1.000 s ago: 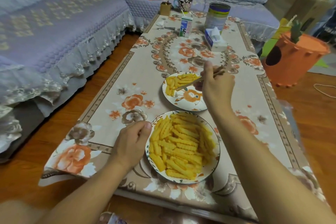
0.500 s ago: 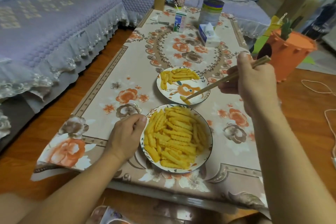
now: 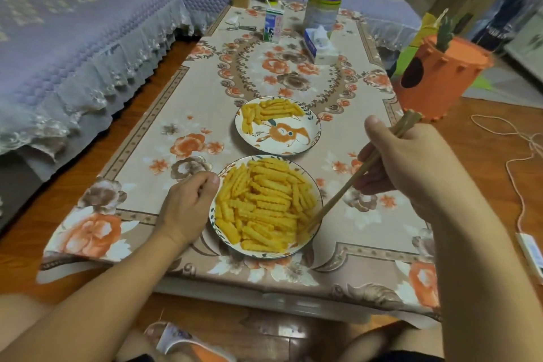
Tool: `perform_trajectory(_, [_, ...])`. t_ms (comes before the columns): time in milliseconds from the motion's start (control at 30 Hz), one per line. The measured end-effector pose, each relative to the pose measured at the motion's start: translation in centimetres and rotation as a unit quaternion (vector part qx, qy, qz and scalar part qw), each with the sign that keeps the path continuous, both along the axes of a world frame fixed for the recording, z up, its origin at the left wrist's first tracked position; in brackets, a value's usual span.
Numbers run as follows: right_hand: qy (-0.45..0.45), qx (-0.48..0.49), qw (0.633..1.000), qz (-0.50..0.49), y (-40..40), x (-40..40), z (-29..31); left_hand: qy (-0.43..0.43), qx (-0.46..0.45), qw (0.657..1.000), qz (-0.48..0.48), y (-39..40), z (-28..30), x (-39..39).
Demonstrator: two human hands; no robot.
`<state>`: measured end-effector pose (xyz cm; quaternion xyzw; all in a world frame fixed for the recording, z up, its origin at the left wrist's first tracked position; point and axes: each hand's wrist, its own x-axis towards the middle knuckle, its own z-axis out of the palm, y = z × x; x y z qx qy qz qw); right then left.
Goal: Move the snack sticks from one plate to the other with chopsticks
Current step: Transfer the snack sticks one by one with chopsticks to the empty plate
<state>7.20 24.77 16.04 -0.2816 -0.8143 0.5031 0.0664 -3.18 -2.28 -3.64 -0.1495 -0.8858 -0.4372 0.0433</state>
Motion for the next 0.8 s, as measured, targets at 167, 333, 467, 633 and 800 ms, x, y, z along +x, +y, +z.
perform_trajectory(167, [0.024,-0.003,1.000,-0.016,0.8,-0.4,0.8,-0.004,0.005,1.000,-0.008,-0.1,-0.1,-0.2])
perform_trajectory(333, [0.118,0.005,0.991,-0.064,1.3,-2.6,1.4,-0.012,0.017,1.000,-0.013,-0.2,-0.1,-0.1])
perform_trajectory(467, [0.187,0.026,0.981,-0.049,-0.2,-7.2,-1.1,-0.020,0.021,0.999,-0.015,-0.2,-0.1,-0.2])
perform_trajectory(633, [0.179,0.010,0.983,-0.023,-3.1,-12.7,-4.9,-0.027,0.017,0.999,-0.007,-0.2,-0.1,-0.3])
perform_trajectory(800, [0.180,0.042,0.982,0.025,-5.3,-14.9,-6.9,-0.039,0.009,0.999,-0.009,-0.2,0.0,-0.4])
